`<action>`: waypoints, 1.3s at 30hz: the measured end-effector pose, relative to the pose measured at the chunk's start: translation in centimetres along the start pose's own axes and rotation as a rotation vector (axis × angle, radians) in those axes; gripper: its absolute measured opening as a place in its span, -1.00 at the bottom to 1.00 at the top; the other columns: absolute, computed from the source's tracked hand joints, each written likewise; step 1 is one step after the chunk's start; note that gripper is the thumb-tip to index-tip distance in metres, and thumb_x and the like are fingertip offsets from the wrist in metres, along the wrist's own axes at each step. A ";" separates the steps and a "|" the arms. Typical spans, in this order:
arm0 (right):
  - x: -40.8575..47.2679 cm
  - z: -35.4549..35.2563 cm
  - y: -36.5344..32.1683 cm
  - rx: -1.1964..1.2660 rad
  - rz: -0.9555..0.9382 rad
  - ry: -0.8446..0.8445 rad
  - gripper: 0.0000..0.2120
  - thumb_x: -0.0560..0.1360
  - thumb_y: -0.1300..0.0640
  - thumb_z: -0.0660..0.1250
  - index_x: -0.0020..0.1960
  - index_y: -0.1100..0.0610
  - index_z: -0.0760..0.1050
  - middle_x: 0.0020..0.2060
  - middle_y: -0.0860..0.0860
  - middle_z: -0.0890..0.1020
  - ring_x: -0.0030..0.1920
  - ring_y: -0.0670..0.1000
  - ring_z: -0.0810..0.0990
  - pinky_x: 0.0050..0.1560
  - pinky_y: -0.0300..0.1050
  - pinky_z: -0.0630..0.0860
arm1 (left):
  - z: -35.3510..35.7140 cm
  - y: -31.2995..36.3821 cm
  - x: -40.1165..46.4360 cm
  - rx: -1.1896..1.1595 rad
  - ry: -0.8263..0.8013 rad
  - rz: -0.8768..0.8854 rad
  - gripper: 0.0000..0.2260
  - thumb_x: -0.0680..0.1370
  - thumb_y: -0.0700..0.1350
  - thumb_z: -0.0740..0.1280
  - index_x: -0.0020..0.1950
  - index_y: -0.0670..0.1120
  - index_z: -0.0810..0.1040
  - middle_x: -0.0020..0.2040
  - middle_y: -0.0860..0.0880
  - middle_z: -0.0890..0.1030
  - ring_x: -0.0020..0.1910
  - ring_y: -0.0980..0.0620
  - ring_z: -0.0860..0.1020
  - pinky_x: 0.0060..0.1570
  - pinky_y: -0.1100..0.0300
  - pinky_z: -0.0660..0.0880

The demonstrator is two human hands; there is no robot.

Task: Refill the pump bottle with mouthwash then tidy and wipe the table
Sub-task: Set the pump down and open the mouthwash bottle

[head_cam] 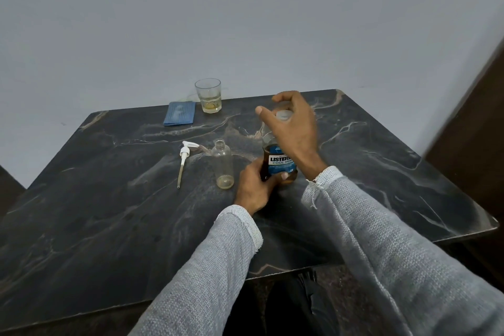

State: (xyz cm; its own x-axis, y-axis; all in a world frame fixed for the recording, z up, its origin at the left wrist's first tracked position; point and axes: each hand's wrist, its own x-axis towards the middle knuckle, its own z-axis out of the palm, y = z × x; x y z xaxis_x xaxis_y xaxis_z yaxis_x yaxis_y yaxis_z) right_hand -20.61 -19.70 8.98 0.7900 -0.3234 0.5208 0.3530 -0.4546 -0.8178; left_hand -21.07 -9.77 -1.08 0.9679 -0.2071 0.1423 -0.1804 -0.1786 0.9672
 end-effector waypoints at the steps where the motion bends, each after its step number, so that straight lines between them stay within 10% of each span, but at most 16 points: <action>1: -0.2 0.3 -0.1 -0.029 0.002 0.053 -0.63 0.35 -0.22 0.46 0.02 -0.04 0.47 -0.23 -0.23 0.55 -0.16 -0.40 0.50 -0.24 -0.53 0.39 | 0.0 0.0 0.0 -0.011 -0.003 0.010 -0.64 0.44 -0.14 0.51 0.21 -0.12 0.57 0.09 -0.04 0.69 0.07 0.07 0.64 0.17 0.15 0.54; 9: 0.6 0.5 0.0 -0.023 0.017 -0.056 -0.91 0.48 -0.03 0.41 -0.13 -0.03 0.54 -0.32 -0.10 0.66 -0.30 -0.12 0.67 -0.21 0.00 0.64 | -0.3 -0.3 0.4 -0.009 -0.031 0.019 -0.73 0.46 -0.15 0.49 0.10 0.05 0.55 0.07 0.02 0.68 0.07 0.10 0.64 0.20 0.13 0.53; 22: 2.8 -2.5 -0.5 0.105 -0.029 -0.701 -0.86 0.49 0.05 0.42 -0.09 0.13 0.63 -0.26 0.01 0.71 -0.25 -0.03 0.68 -0.20 -0.22 0.58 | -0.7 -0.4 0.8 -0.084 -0.138 0.020 -0.70 0.46 -0.21 0.47 0.10 0.10 0.54 0.09 0.06 0.68 0.12 0.17 0.62 0.20 0.20 0.50; 34: 1.1 -2.7 0.6 -0.304 -0.165 -0.145 -0.59 0.37 -0.31 0.39 -0.10 0.01 0.41 -0.21 -0.10 0.52 -0.23 -0.11 0.50 -0.31 -0.25 0.42 | -0.3 -0.7 0.5 -0.007 -0.093 -0.009 -0.61 0.46 -0.12 0.49 0.25 0.00 0.51 0.18 0.01 0.65 0.19 0.07 0.60 0.30 -0.04 0.47; 39: 1.6 -3.2 -0.9 -0.539 -0.239 -0.188 -0.60 0.39 -0.28 0.39 -0.08 0.06 0.53 -0.16 -0.05 0.58 -0.18 -0.08 0.52 -0.24 -0.18 0.45 | -0.3 -0.3 0.5 -0.038 -0.093 -0.009 -0.63 0.46 -0.14 0.49 0.22 0.04 0.52 0.18 0.01 0.65 0.19 0.06 0.60 0.31 -0.05 0.46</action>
State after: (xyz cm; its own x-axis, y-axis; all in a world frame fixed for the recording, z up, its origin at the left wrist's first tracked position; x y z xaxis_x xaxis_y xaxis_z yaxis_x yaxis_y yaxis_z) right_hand -21.25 -22.44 11.32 0.8126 -0.0317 0.5820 0.2665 -0.8678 -0.4194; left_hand -20.46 -9.50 -1.28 0.9488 -0.2940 0.1152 -0.1634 -0.1450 0.9758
